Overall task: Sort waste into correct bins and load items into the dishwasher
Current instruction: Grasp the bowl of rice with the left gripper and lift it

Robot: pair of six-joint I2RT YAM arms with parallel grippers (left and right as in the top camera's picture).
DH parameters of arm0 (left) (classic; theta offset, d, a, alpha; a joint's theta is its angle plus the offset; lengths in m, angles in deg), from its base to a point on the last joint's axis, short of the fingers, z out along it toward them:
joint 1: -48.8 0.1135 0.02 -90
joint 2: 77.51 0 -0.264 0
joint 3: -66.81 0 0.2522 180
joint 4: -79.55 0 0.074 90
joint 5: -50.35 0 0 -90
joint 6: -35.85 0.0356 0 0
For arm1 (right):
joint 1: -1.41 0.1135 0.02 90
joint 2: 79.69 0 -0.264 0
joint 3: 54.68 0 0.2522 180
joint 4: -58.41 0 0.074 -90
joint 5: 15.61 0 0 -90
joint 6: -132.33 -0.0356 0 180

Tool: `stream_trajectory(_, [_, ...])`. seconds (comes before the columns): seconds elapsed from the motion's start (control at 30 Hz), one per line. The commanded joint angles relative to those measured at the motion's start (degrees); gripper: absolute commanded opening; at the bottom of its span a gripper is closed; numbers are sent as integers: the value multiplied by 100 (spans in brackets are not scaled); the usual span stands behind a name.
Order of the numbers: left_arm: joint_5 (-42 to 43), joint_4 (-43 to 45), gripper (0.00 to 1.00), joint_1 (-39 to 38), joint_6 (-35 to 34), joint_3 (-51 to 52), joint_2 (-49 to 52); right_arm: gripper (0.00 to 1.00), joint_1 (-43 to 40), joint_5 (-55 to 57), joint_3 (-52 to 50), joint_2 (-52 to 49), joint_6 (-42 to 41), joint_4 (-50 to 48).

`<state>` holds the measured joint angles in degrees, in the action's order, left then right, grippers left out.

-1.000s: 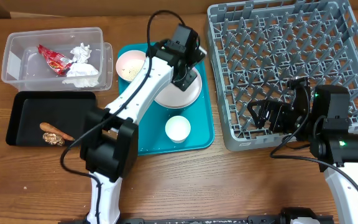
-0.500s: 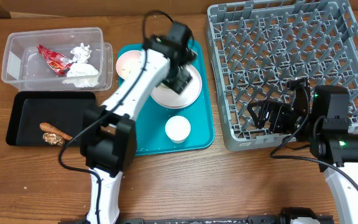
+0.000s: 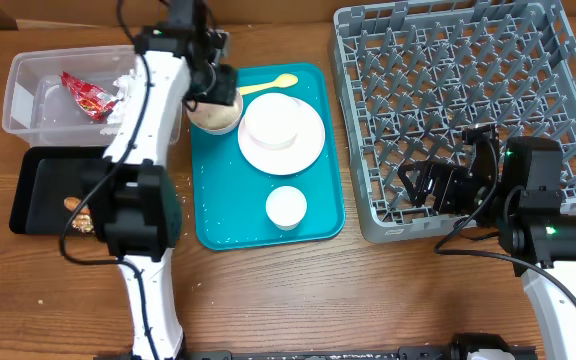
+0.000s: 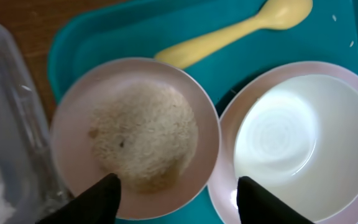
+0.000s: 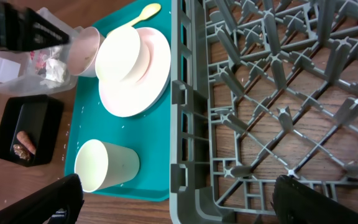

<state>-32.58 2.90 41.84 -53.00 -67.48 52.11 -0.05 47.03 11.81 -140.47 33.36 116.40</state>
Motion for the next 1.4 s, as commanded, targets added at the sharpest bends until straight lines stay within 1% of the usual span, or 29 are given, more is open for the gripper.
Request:
stream_trajectory(0.0, [-74,-422,59,-164,-85,48,234,100,22,31,166,20,28,-7])
stream_trajectory(0.1, [-111,-802,59,-160,678,48,236,100,22,33,166,20,28,2])
stream_trajectory(0.13, [-111,-848,59,-160,994,48,238,100,22,46,166,20,28,-15])
stream_trajectory(0.2, [-201,-846,59,-160,1403,50,249,100,22,120,166,20,26,-24])
stream_trajectory(0.3, [-553,-579,56,-142,1705,50,345,100,22,136,166,20,24,4])
stream_trajectory(0.4, [-546,-380,51,-136,1910,50,481,100,22,136,166,20,24,11])
stream_trajectory(0.43, [-444,-361,48,-138,2020,50,511,100,22,138,166,20,24,13])
stream_trajectory(0.5, [-269,-367,45,-138,2096,50,516,100,22,136,166,20,26,13])
stream_trajectory(0.57, [-210,-378,45,-144,2120,50,516,100,22,138,166,20,24,7])
stream_trajectory(0.67, [-210,-501,45,-144,2369,57,518,100,22,138,166,20,24,11])
stream_trajectory(0.87, [-212,-304,43,-153,2400,227,518,100,22,138,166,20,26,9])
stream_trajectory(0.93, [-258,-247,41,-181,2398,369,518,100,22,138,166,20,24,11])
stream_trajectory(1.13, [-262,-74,29,-186,2396,549,518,100,22,138,166,20,26,11])
stream_trajectory(1.17, [-302,-59,20,-186,2387,564,518,100,22,138,166,20,26,15])
stream_trajectory(1.23, [-304,-15,13,-186,2282,575,518,100,22,138,166,20,26,11])
stream_trajectory(1.37, [-304,85,11,-197,2262,621,531,100,22,140,166,20,26,13])
